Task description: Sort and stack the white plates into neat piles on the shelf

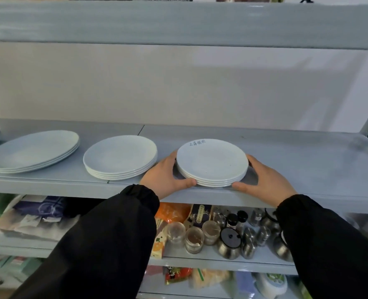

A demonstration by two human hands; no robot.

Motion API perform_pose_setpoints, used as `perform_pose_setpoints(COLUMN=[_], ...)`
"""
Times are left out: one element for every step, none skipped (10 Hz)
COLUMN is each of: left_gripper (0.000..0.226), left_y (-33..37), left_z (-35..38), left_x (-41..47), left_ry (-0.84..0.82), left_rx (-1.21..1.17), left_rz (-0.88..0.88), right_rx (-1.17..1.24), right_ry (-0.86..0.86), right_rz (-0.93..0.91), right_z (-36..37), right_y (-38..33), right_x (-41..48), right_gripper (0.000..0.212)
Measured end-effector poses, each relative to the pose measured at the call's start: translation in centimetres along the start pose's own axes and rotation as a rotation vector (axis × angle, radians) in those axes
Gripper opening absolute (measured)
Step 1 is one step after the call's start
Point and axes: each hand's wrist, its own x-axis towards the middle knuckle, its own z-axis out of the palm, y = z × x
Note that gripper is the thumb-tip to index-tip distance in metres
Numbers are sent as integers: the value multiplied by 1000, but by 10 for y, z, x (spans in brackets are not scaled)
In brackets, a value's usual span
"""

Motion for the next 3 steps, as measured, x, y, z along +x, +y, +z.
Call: perform_pose_setpoints(left_gripper=[99,97,83], left_y=[5,11,13], left_z=[0,-11,-34], left_x=[-4,-11,-19], left_ry=[-14,-34,47], left_rx=[65,93,191], left_rz=[-3,4,122], right_rx=[274,533,709], right_ry=[8,302,629], right_rz=[14,103,-40], right_z=[-6,-28,-70], right_y=[2,-4,-42], right_x=[-6,-19,-37], right_gripper=[59,51,25])
